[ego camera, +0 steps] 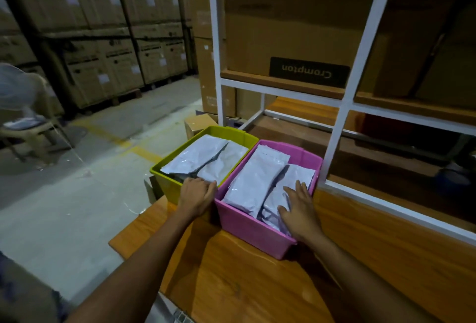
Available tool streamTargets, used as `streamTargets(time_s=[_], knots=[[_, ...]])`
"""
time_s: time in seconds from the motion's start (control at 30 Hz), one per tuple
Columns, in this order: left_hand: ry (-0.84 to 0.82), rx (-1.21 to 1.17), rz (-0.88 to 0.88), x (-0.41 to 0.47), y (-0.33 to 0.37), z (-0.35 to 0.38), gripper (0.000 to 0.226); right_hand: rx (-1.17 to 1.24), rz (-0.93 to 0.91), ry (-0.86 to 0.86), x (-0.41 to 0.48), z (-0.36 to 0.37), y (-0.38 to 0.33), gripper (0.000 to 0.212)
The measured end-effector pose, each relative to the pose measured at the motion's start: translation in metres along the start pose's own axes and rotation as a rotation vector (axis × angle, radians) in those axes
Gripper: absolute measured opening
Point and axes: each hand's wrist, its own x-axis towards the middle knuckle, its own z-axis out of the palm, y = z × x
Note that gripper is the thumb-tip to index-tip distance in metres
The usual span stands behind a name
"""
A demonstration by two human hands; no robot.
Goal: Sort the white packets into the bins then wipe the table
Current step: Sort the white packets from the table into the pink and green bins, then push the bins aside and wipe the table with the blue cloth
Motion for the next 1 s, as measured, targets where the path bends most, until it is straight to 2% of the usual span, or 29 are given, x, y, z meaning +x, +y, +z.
streamTargets(time_s=[0.13,0.27,0.43,0.7,0.8,0.9,1.0], knots=[[0.024,0.03,0.074,0.014,-0.006,0.002,0.045,-0.038,0.024,0.03,0.016,0.001,-0.001,0.058],[-0.02,-0.02,0.06,0.024,-0.008,0.009,0.034,-0.075,0.006,0.035,0.027,0.003,-0.001,0.059],[0.029,-0.024,0.015,0.026,-0.01,0.014,0.048,-0.062,0.006,0.034,0.03,0.004,-0.002,0.061],[-0.125,-0.028,-0.031,0.025,-0.011,0.014,0.062,-0.165,-0.002,-0.075,0.028,-0.008,-0.001,0.069],[-0.146,-0.018,-0.022,0.025,-0.006,0.01,0.06,-0.206,-0.022,-0.147,0.025,-0.019,-0.002,0.072],[-0.083,0.04,0.016,0.024,0.006,0.002,0.052,-0.2,-0.037,-0.145,0.016,-0.03,-0.003,0.073],[0.029,0.079,0.053,0.023,0.034,-0.009,0.044,-0.116,-0.041,-0.059,-0.001,-0.047,-0.004,0.072]])
